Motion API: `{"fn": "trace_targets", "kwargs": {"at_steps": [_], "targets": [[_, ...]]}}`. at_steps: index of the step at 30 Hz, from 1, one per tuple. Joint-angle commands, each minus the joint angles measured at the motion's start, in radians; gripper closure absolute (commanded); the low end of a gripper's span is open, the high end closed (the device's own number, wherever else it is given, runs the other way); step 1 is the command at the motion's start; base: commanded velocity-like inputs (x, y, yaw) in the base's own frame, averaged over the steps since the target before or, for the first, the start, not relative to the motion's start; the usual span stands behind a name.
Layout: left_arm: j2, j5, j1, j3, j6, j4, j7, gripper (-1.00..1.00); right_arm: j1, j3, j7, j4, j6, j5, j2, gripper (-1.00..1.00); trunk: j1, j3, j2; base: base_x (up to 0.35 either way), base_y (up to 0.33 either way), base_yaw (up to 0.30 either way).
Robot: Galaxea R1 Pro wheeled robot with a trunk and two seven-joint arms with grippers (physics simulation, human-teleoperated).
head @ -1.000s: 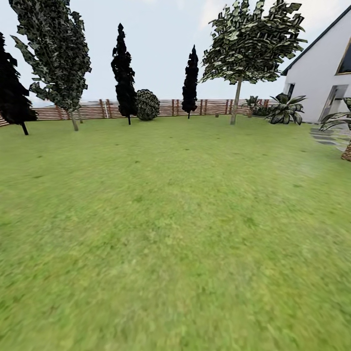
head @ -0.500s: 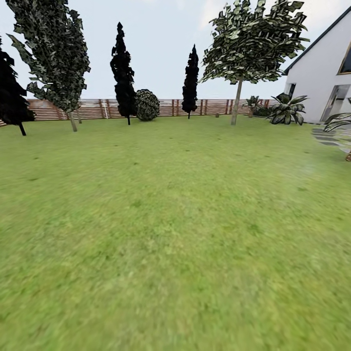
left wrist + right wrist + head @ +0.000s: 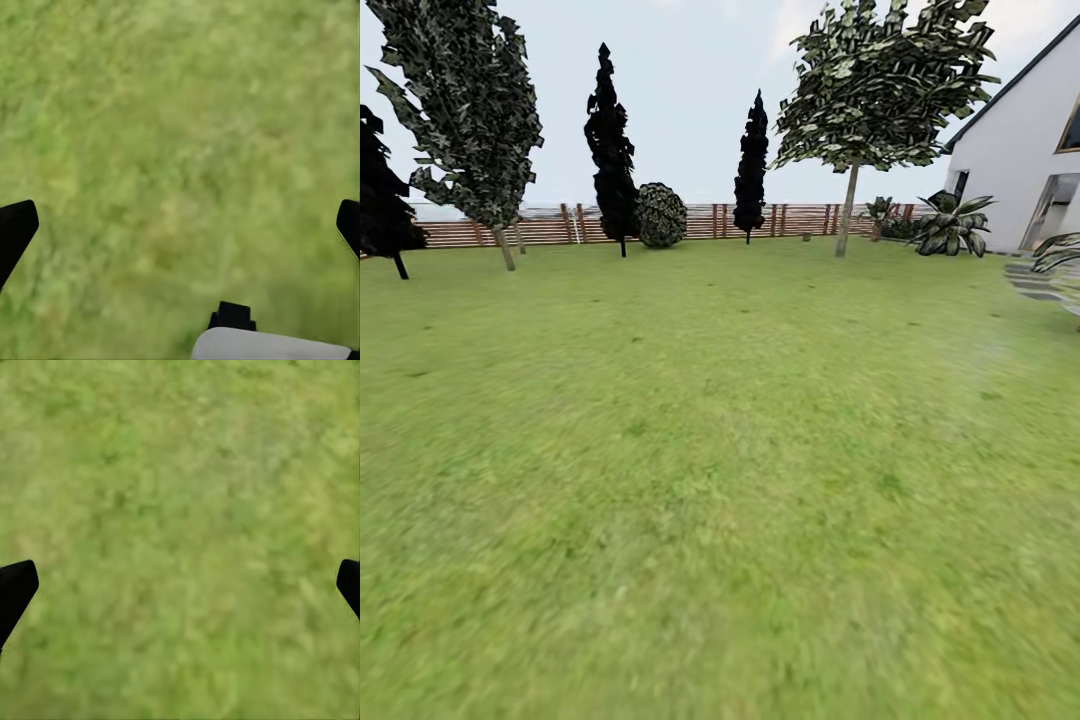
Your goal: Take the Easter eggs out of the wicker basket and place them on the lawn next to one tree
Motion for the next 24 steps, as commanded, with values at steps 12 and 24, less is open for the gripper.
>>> {"fn": "trace_targets", "kwargs": {"at_steps": [12,24], "targets": [[0.0,-0.001,-0.001,0.001,-0.003,0.001,0.003,-1.0,-0.001,0.008,-0.004,-0.003,-0.003,-0.008,-0.001,-1.0,0.001,-0.001,-0.001,0.333,0.0,0.0],[0.0,-0.001,-0.001,0.001,-0.003,0.001,0.003,-1.0,0.0,0.008,-0.004,-0.003,-0.003,-0.008,-0.001,-1.0,0.001,-0.001,-0.001,0.333,0.0,0.0]]}}
